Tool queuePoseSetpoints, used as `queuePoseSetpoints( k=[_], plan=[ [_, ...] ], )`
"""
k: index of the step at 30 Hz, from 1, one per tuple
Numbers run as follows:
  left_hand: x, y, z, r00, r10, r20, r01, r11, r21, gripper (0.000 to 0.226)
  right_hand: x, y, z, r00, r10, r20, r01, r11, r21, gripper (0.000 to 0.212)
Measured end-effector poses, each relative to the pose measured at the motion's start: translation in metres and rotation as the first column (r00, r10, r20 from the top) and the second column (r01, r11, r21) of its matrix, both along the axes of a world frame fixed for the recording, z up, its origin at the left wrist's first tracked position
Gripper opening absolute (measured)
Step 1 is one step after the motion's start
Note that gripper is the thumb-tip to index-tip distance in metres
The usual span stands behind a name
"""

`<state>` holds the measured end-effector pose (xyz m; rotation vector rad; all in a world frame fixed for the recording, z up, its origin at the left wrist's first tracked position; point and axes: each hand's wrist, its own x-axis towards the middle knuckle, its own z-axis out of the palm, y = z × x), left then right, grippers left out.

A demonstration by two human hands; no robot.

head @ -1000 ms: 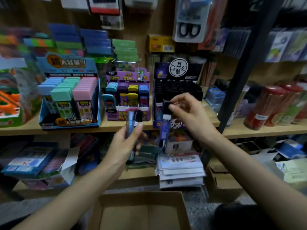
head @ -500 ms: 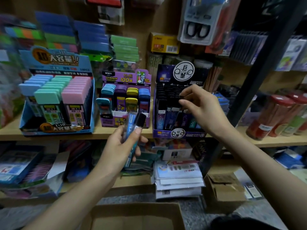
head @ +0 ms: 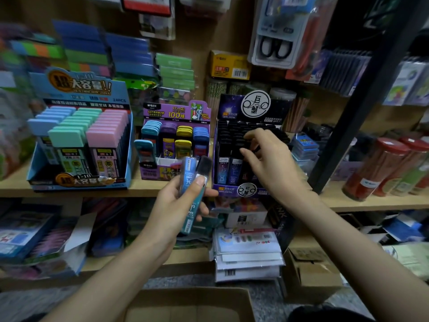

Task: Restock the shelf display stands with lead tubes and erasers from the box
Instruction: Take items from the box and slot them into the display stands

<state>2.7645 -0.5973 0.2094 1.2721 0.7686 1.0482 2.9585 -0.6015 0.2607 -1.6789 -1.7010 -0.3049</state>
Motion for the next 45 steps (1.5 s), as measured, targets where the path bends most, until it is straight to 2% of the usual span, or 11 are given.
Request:
queuePoseSetpoints(
  k=[2, 4, 6, 7, 12, 14, 18, 23, 26, 37, 45],
  plan=[
    [0.003, -0.001, 0.001, 1.0, -0.021, 0.015, 0.021, 1.0, -0.003, 0.036, -0.01, -0.012, 0.0, 0.998, 0.031, -0.05, -0.029, 0.999, 0.039, 0.02],
    [0.006, -0.003, 0.002, 0.999, -0.037, 0.026, 0.037, 0.999, -0.007, 0.034, -0.028, -0.025, -0.001, 0.917, 0.125, -0.379, -0.159, 0.985, -0.061, 0.013],
    [0.008, -0.004, 0.002, 0.997, -0.058, 0.044, 0.059, 0.998, -0.011, 0.029, -0.044, -0.034, -0.005, 0.643, 0.131, -0.755, -0.378, 0.911, -0.164, 0.014],
    [0.01, -0.005, 0.001, 0.996, -0.068, 0.053, 0.069, 0.998, -0.011, 0.028, -0.048, -0.037, -0.007, 0.546, 0.107, -0.831, -0.439, 0.881, -0.175, 0.017],
    [0.011, -0.007, 0.0, 0.996, -0.057, 0.062, 0.06, 0.998, -0.034, 0.041, -0.051, -0.04, -0.01, 0.343, 0.037, -0.939, -0.483, 0.864, -0.143, 0.013],
    [0.01, -0.005, -0.001, 0.999, -0.022, 0.034, 0.024, 0.999, -0.034, 0.043, -0.045, -0.037, -0.004, 0.31, 0.013, -0.951, -0.458, 0.878, -0.138, 0.009],
    [0.007, 0.003, -0.001, 0.998, 0.054, 0.035, -0.051, 0.996, -0.077, 0.03, -0.02, -0.033, 0.019, 0.376, 0.155, -0.913, -0.348, 0.937, 0.016, 0.006],
    [0.001, 0.008, 0.003, 0.995, 0.101, -0.001, -0.1, 0.994, -0.036, 0.03, 0.011, -0.032, 0.041, 0.734, 0.212, -0.645, -0.159, 0.977, 0.141, 0.008],
    [0.0, 0.009, 0.002, 0.991, 0.125, -0.048, -0.125, 0.992, 0.01, 0.03, 0.019, -0.03, 0.039, 0.843, 0.172, -0.509, -0.116, 0.983, 0.14, 0.011],
    [-0.001, 0.008, -0.004, 0.992, 0.101, -0.079, -0.095, 0.993, 0.066, 0.028, 0.02, -0.019, 0.001, 0.952, 0.109, -0.286, -0.119, 0.993, -0.016, 0.008],
    [0.001, 0.005, -0.003, 0.993, 0.091, -0.072, -0.087, 0.994, 0.062, 0.026, 0.021, -0.014, 0.0, 0.936, 0.088, -0.34, -0.139, 0.982, -0.13, 0.012]
  ],
)
